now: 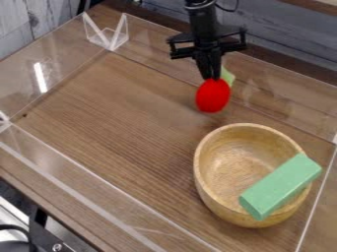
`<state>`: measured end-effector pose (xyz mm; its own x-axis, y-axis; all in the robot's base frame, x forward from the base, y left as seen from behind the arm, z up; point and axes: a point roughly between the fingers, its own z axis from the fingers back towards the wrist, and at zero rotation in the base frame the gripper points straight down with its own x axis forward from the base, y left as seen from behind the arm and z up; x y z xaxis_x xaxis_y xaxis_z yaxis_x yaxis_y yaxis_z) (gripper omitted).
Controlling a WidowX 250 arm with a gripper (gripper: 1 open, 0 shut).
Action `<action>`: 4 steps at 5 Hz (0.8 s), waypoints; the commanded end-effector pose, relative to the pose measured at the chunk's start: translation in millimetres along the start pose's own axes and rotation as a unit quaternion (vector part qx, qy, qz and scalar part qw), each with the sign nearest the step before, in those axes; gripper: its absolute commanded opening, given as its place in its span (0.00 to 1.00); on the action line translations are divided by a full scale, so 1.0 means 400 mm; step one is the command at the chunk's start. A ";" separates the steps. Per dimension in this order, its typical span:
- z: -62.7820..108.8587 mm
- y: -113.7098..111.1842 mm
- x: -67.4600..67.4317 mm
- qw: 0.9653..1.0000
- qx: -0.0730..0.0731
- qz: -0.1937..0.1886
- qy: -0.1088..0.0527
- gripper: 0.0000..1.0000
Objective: Move the red object to the right side of the table
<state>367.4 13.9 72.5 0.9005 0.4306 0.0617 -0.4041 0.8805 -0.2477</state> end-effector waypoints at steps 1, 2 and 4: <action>0.009 -0.034 0.006 0.999 -0.005 -0.048 -0.017 0.00; 0.017 -0.042 0.000 0.999 0.001 -0.046 -0.017 0.00; 0.012 -0.046 0.006 0.999 0.010 -0.037 -0.016 0.00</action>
<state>368.8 0.4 64.5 0.9268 0.3712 0.0566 -0.3527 0.9123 -0.2082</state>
